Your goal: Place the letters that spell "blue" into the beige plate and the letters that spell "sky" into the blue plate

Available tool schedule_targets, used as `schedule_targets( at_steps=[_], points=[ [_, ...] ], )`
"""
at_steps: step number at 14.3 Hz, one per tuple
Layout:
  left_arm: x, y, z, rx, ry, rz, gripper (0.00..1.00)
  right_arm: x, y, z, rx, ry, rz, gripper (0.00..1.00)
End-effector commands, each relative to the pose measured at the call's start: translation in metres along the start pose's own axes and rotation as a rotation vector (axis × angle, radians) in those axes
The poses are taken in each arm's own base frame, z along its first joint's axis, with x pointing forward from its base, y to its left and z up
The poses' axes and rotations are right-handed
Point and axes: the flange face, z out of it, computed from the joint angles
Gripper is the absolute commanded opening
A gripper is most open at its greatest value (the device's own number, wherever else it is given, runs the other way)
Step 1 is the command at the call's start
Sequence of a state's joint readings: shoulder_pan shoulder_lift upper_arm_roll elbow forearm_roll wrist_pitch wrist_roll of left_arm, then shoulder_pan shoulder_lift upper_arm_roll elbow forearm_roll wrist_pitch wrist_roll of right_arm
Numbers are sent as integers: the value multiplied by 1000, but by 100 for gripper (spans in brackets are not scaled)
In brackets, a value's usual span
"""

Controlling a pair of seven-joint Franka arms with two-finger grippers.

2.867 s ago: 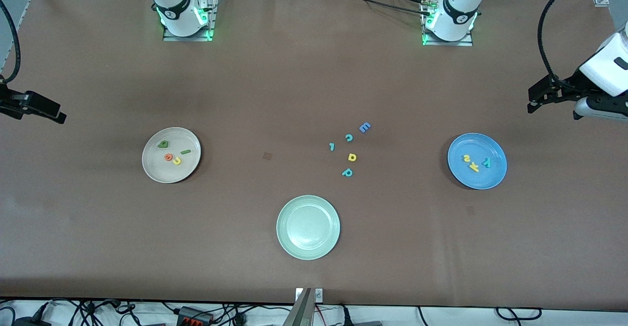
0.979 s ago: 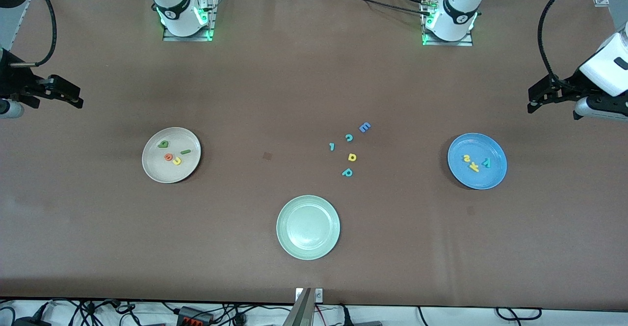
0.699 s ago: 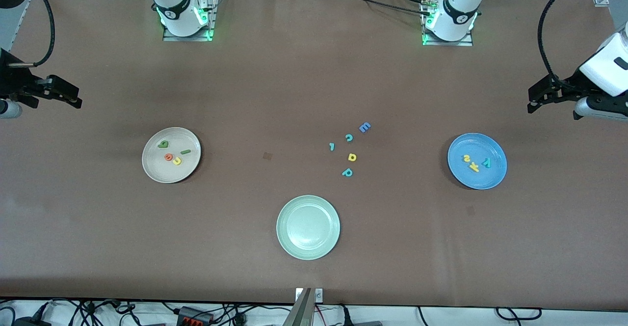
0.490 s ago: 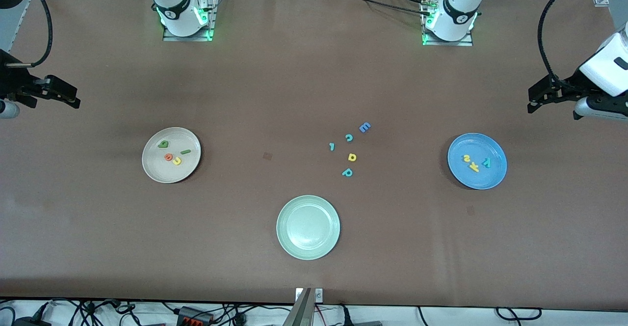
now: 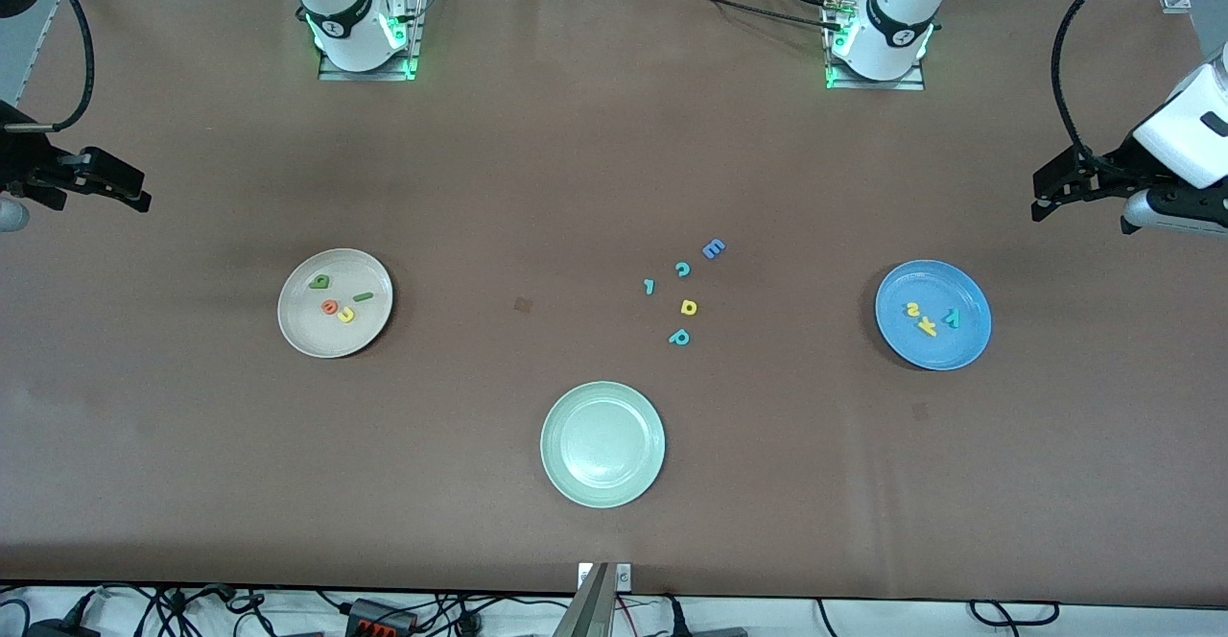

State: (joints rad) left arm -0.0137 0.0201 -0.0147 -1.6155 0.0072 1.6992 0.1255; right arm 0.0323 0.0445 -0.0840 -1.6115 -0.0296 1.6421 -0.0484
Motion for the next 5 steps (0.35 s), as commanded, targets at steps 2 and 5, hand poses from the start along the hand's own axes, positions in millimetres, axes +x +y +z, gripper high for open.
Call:
schedule_targets(
  at_steps=[2,5],
  points=[
    [2,-1,-5,-19,2,19,100,-7,4,-4,-12,8,-4,100],
    [2,-1,-5,-19,2,20,100,-7,4,-4,-12,8,-6,100]
  ],
)
